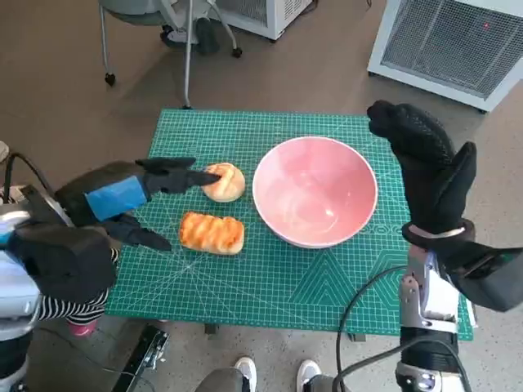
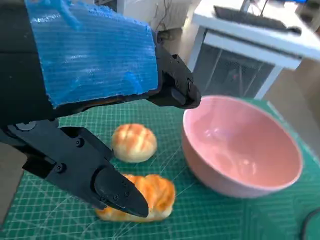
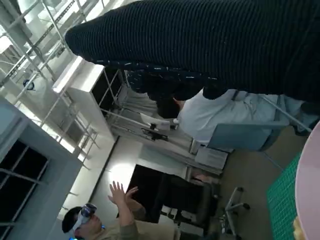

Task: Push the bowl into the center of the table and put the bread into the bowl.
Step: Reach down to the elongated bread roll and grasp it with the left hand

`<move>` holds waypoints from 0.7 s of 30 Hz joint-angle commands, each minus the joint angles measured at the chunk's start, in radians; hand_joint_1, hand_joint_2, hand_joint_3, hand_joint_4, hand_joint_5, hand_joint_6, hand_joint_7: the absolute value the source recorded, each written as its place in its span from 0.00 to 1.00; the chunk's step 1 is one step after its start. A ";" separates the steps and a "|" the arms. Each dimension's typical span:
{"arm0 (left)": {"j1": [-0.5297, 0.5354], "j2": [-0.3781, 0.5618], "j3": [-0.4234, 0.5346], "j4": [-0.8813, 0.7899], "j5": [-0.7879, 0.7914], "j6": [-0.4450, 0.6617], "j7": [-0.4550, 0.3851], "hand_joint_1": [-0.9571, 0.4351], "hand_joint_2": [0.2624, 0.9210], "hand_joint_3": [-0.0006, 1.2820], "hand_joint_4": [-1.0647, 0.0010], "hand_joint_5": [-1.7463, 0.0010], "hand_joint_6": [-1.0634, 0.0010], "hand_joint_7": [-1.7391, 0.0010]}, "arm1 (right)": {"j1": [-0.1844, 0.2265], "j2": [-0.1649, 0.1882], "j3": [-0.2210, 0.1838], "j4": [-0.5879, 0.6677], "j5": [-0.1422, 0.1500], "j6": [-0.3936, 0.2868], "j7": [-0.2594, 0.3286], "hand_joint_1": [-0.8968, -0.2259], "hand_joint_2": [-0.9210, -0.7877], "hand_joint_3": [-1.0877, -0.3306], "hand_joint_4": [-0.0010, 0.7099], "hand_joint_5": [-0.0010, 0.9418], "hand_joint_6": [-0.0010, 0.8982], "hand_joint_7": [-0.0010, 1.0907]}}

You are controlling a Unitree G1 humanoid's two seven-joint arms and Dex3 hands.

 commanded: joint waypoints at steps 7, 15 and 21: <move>0.001 -0.027 -0.113 -0.005 0.145 0.032 0.033 0.54 0.67 0.00 0.69 1.00 0.56 0.99 | 0.020 0.009 0.003 0.002 0.021 0.023 -0.007 0.24 0.00 0.47 0.26 0.01 0.18 0.22; -0.021 -0.075 -0.200 0.078 0.257 0.008 0.086 0.51 0.69 0.01 0.69 1.00 0.56 1.00 | 0.027 0.008 0.004 -0.010 0.023 0.028 -0.008 0.24 0.00 0.47 0.26 0.01 0.18 0.22; -0.039 -0.111 -0.258 0.173 0.330 -0.022 0.132 0.48 0.70 0.01 0.68 1.00 0.57 1.00 | 0.033 0.004 0.001 -0.016 0.027 0.035 -0.004 0.25 0.00 0.47 0.25 0.01 0.17 0.23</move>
